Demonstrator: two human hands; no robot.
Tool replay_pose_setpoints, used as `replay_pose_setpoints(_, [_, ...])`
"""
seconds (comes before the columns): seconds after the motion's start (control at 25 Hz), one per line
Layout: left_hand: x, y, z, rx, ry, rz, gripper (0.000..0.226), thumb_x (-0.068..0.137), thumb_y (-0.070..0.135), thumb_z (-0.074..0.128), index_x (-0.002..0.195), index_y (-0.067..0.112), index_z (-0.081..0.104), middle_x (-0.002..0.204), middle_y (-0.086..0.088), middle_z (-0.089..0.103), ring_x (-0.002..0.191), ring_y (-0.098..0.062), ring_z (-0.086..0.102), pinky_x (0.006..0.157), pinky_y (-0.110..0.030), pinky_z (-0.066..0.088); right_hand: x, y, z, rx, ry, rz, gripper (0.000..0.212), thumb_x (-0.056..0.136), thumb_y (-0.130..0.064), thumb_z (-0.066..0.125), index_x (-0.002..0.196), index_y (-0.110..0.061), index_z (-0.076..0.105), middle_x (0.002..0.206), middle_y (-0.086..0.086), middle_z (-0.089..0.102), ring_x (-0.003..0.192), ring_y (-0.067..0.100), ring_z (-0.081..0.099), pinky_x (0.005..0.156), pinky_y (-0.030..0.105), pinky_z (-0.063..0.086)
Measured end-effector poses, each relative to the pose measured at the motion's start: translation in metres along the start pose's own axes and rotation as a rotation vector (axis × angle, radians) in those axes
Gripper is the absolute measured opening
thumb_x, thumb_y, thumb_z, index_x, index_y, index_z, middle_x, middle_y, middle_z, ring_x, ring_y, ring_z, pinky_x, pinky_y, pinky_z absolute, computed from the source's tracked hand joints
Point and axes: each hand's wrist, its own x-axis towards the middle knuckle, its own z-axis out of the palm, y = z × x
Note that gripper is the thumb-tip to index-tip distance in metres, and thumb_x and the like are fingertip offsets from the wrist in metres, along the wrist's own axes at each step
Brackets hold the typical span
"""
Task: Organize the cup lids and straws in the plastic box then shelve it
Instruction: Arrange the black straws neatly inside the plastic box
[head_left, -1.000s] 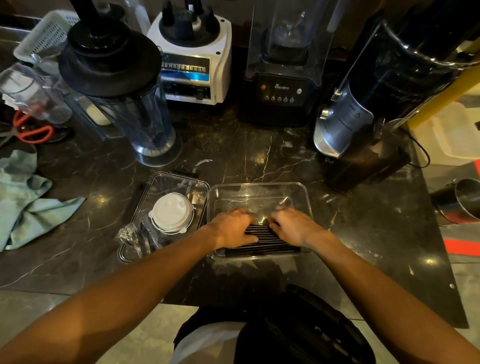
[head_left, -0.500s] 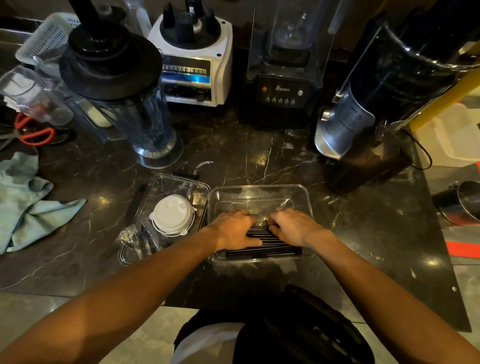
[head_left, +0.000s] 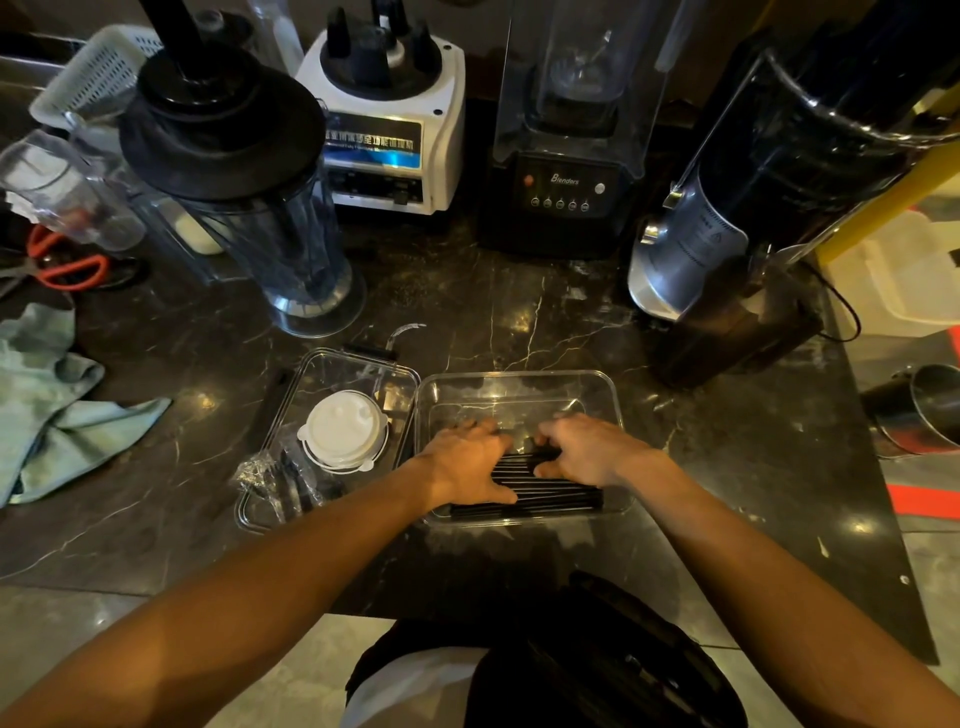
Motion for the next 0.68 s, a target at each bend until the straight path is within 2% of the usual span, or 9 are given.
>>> replay_pose_setpoints(0.24, [-0.002, 0.003, 0.0, 0.018, 0.009, -0.009, 0.073, 0.088, 0.058, 0.067, 0.147, 0.02, 0.045, 0.147, -0.01, 0.048, 0.138, -0.031, 0.045, 0.112, -0.049, 0.038, -0.002, -0.001, 0.003, 0.011, -0.012, -0.003, 0.047, 0.087, -0.045, 0.078, 0.126, -0.023, 0.063, 0.128, 0.0, 0.062, 0.116, 0.02, 0.059, 0.096, 0.039, 0.049])
replay_pose_setpoints(0.48, [-0.006, 0.005, -0.001, 0.085, 0.061, -0.009, 0.066, 0.093, 0.055, 0.062, 0.145, 0.017, 0.047, 0.145, -0.014, 0.052, 0.137, -0.033, 0.047, 0.117, -0.051, 0.035, -0.005, -0.005, 0.003, 0.006, 0.029, 0.005, 0.038, 0.092, -0.046, 0.072, 0.122, -0.024, 0.062, 0.124, -0.002, 0.063, 0.117, 0.018, 0.059, 0.097, 0.038, 0.049])
replay_pose_setpoints(0.56, [-0.012, 0.006, -0.008, 0.013, 0.116, 0.023, 0.056, 0.096, 0.051, 0.06, 0.14, 0.017, 0.053, 0.138, -0.01, 0.056, 0.129, -0.029, 0.054, 0.112, -0.048, 0.042, -0.01, -0.011, -0.005, -0.004, 0.098, -0.012, 0.028, 0.095, -0.042, 0.069, 0.116, -0.023, 0.063, 0.113, -0.003, 0.064, 0.11, 0.017, 0.062, 0.09, 0.035, 0.049])
replay_pose_setpoints(0.68, [-0.034, 0.001, -0.028, -0.201, 0.227, 0.058, 0.041, 0.098, 0.042, 0.061, 0.132, 0.02, 0.06, 0.124, -0.001, 0.058, 0.107, -0.017, 0.062, 0.096, -0.04, 0.055, -0.015, -0.034, -0.024, 0.068, 0.303, -0.085, 0.012, 0.098, -0.034, 0.067, 0.105, -0.025, 0.067, 0.098, -0.008, 0.064, 0.091, 0.014, 0.065, 0.074, 0.03, 0.047])
